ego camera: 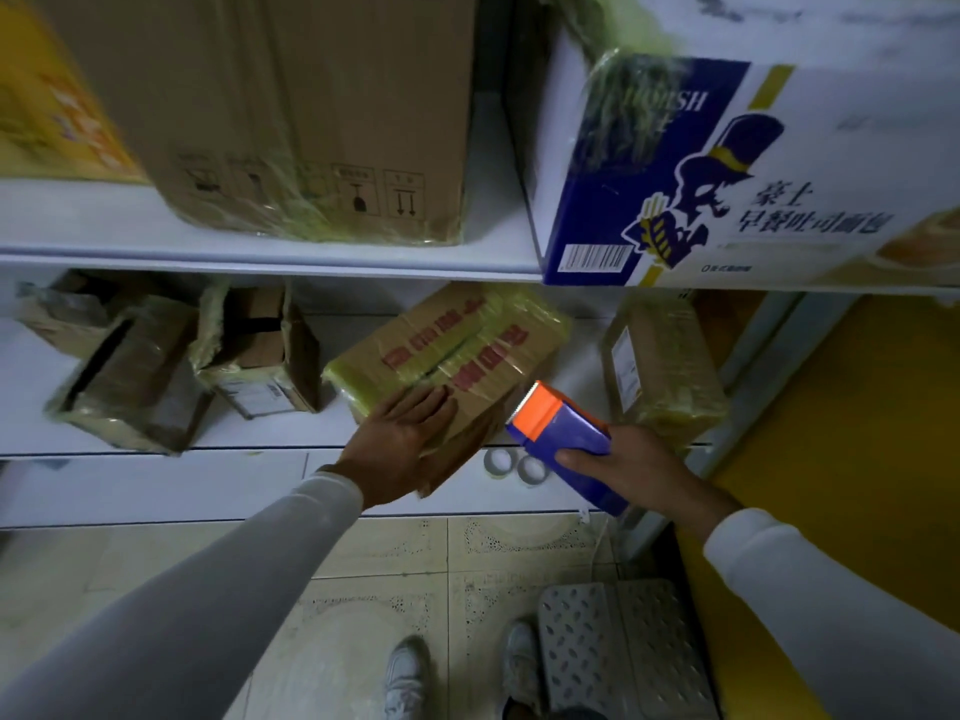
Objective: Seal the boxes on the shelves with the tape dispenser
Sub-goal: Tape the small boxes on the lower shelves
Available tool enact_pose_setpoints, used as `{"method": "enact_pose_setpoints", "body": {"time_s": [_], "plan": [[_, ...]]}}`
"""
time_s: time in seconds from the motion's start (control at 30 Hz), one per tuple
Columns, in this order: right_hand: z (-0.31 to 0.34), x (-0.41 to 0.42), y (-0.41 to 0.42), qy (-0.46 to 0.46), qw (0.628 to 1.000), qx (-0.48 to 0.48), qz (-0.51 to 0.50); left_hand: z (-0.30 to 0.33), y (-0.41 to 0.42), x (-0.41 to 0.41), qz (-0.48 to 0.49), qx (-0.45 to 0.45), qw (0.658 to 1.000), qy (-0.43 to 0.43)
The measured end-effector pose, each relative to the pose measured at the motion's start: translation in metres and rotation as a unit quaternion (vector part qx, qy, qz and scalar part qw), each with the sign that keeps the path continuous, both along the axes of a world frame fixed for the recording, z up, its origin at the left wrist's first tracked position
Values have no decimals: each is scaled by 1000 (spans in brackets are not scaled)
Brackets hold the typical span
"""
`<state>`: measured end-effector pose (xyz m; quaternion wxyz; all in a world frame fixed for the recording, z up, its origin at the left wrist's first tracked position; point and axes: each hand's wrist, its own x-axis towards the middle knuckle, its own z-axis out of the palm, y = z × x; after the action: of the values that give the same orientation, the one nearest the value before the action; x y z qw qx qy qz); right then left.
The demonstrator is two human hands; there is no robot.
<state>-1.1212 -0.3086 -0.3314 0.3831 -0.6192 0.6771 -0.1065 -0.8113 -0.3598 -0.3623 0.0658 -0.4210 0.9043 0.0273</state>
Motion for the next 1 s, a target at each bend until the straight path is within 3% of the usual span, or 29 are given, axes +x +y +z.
{"method": "enact_pose_setpoints", "body": {"time_s": [0.23,0.43,0.6,0.73,1.0], "plan": [[20,-24,20,-37,999,-18,-18,9,-6,43,-39,-34,999,13],[24,-26,39,-22,999,-22,-23,23,-22,42,145,-60,987,-17],[23,-31,49,-52,996,-30,-70,28,1,-33,106,-56,986,117],[27,-39,51,-45,995,-19,-90,26,22,-104,62,27,979,190],[30,-62,60,9,995,-19,-95,15,22,-144,161,26,981,102]]}}
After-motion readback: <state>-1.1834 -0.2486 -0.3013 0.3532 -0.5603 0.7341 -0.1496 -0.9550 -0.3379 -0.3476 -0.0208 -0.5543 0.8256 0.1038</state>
